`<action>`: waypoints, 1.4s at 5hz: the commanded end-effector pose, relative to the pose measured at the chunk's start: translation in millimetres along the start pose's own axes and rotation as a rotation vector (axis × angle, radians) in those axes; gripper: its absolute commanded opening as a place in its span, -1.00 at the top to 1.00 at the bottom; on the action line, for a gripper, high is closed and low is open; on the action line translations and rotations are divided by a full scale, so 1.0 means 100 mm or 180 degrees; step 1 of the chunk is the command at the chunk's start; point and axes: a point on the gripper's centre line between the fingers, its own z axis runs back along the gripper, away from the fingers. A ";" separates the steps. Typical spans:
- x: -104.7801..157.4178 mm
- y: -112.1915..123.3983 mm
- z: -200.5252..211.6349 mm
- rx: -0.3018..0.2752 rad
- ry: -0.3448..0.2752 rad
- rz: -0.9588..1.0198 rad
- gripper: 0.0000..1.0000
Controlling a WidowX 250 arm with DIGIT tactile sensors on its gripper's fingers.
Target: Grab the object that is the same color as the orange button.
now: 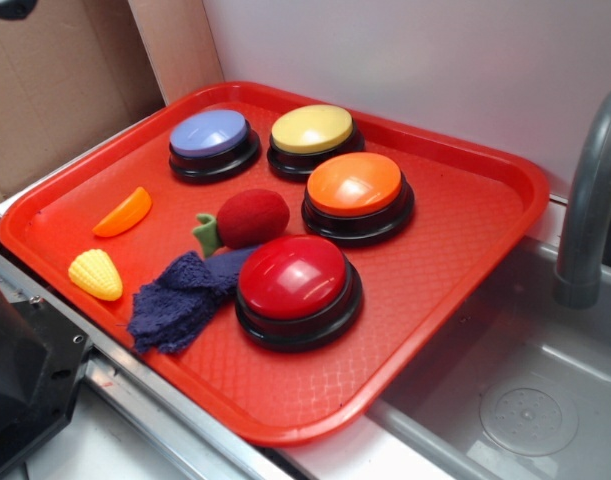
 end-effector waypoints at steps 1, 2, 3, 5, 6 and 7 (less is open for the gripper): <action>0.00 0.00 0.00 0.0000 0.0000 0.0000 -1.00; 0.04 0.14 -0.06 -0.0016 -0.0102 0.0276 -1.00; 0.05 0.30 -0.18 0.0016 -0.0162 0.0619 -1.00; 0.09 0.64 -0.66 0.0001 -0.0335 0.1010 -1.00; 0.19 0.76 -0.96 0.0126 -0.0370 0.1119 -1.00; 0.25 0.88 -1.23 0.0028 -0.0400 0.1224 -1.00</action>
